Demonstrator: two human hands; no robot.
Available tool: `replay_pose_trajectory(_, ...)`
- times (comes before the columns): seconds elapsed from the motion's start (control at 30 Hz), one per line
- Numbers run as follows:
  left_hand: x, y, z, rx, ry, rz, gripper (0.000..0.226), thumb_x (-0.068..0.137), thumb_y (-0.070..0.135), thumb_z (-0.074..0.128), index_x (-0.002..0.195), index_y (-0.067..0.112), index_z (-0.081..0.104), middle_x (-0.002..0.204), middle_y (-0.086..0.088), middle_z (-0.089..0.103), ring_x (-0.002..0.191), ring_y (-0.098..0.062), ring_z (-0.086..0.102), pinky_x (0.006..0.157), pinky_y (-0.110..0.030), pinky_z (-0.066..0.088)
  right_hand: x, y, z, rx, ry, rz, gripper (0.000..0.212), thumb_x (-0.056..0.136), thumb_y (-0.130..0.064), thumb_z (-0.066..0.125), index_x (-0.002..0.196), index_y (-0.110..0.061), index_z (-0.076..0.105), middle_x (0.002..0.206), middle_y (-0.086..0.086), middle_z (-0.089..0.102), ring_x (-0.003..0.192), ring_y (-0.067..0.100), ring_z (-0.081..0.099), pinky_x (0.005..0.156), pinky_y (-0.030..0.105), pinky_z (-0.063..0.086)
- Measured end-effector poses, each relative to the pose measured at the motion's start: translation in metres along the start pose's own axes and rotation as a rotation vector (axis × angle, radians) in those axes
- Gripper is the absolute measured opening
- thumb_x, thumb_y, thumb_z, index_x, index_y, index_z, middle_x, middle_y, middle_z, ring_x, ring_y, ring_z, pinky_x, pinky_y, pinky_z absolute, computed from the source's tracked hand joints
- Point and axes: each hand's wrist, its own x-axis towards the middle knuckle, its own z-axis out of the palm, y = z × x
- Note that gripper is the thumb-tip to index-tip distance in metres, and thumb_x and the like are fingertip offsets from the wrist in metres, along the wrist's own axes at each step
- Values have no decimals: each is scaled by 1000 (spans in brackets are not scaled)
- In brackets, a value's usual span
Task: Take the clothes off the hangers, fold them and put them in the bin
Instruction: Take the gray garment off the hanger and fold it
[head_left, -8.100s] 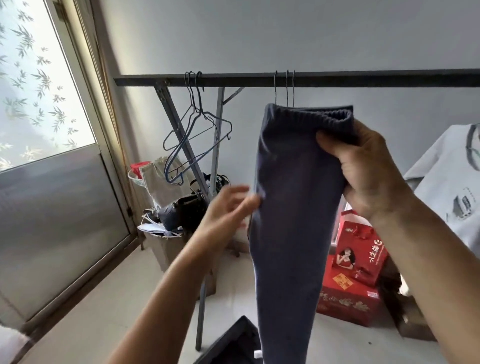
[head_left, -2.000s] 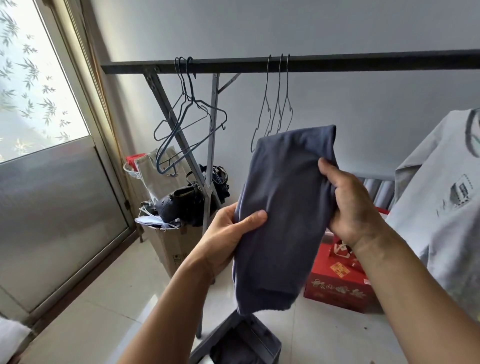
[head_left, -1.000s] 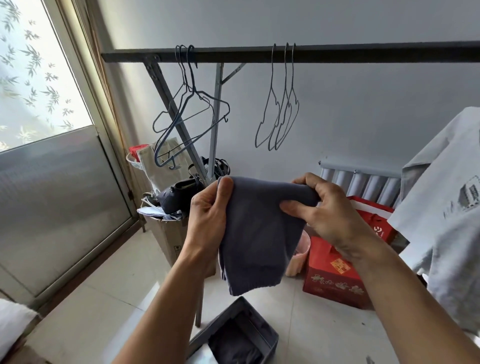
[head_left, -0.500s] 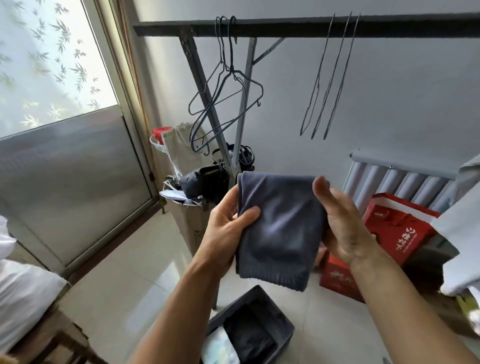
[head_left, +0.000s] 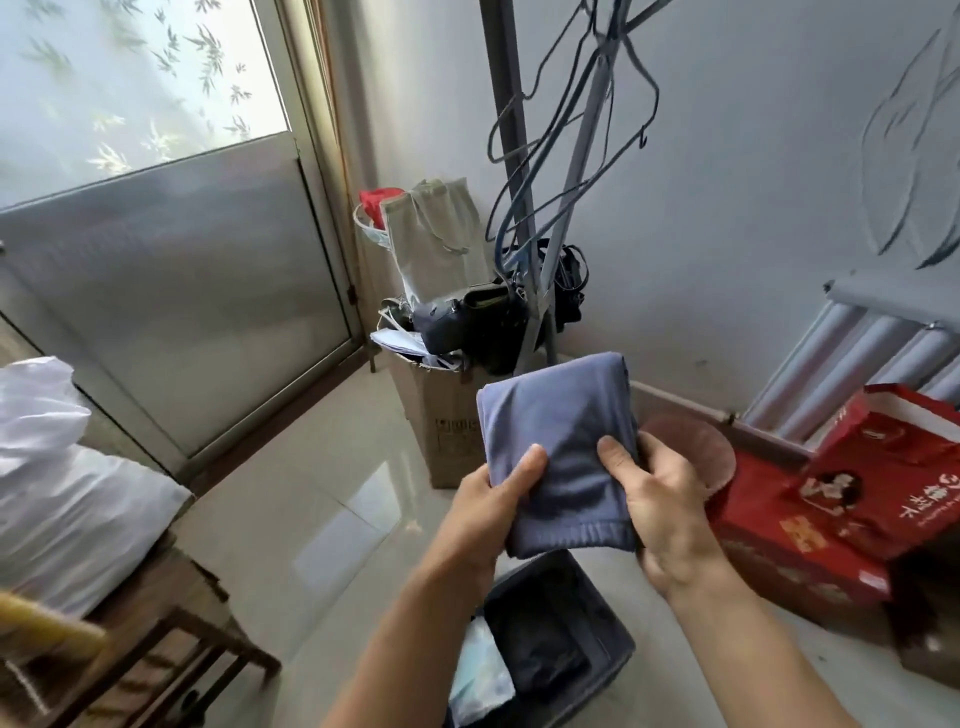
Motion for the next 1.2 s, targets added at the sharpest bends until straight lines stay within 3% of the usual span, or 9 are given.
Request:
replay_pose_trajectory(0.2,52,-35,-22,-94,198,186,44,83,43,64,100,2,62,92,-17,71,81,-28,71,66,-34,58,48,56,26,220,-31,282,34,91,-25,61,106,5,65,104,26,70,95,43,69,88,59,53)
replay_pose_trajectory(0.33,89,-74,-51,-76,365,176,39,88,44,61,102,8,63,96,-10,73,87,-24,72,73,-34,59,75,103,36,108,-206,448,57,77,-44,69,110,3,67,103,22,72,92,40,70,85,51,55)
replay_pose_trajectory(0.4,106,-97,-72,-72,411,155,41,85,46,62,103,9,64,102,-10,74,93,-24,72,81,-37,59,85,133,42,44,-301,508,47,78,-29,72,111,5,65,99,21,73,84,35,71,79,45,58)
replay_pose_trajectory(0.5,121,-132,-104,-71,400,50,37,86,38,66,107,8,63,104,-12,73,95,-25,71,84,-39,58,97,182,48,27,-254,474,22,85,0,65,105,11,63,88,22,73,73,30,72,72,40,61)
replay_pose_trajectory(0.63,130,-195,-148,-193,413,-90,40,87,5,69,121,3,48,111,-19,68,99,-31,67,91,-43,53,106,259,48,35,-215,537,12,88,5,59,99,7,63,79,16,73,65,24,71,61,33,61)
replay_pose_trajectory(0.73,134,-255,-174,-160,496,-194,36,88,-4,65,111,12,43,106,-18,60,93,-29,61,91,-46,49,105,327,39,-10,-209,640,16,89,8,55,103,9,63,80,16,72,63,22,71,56,29,59)
replay_pose_trajectory(0.9,142,-361,-197,-83,531,-318,32,88,-14,53,74,15,49,73,-6,53,64,-17,52,58,-28,39,100,427,14,-154,-176,755,10,89,8,57,92,5,66,69,11,72,53,17,69,45,23,53)
replay_pose_trajectory(0.97,148,-401,-201,-49,547,-376,34,85,-16,50,72,15,58,70,-2,56,62,-14,49,57,-25,37,100,466,2,-234,-158,802,9,88,7,59,91,4,67,65,9,71,48,15,66,40,20,49)
replay_pose_trajectory(1.2,171,-529,-215,46,610,-587,43,80,-20,45,77,16,68,84,2,68,75,-12,60,54,-7,43,101,606,-40,-525,-108,863,18,83,11,64,100,10,67,87,17,70,79,29,63,69,32,53)
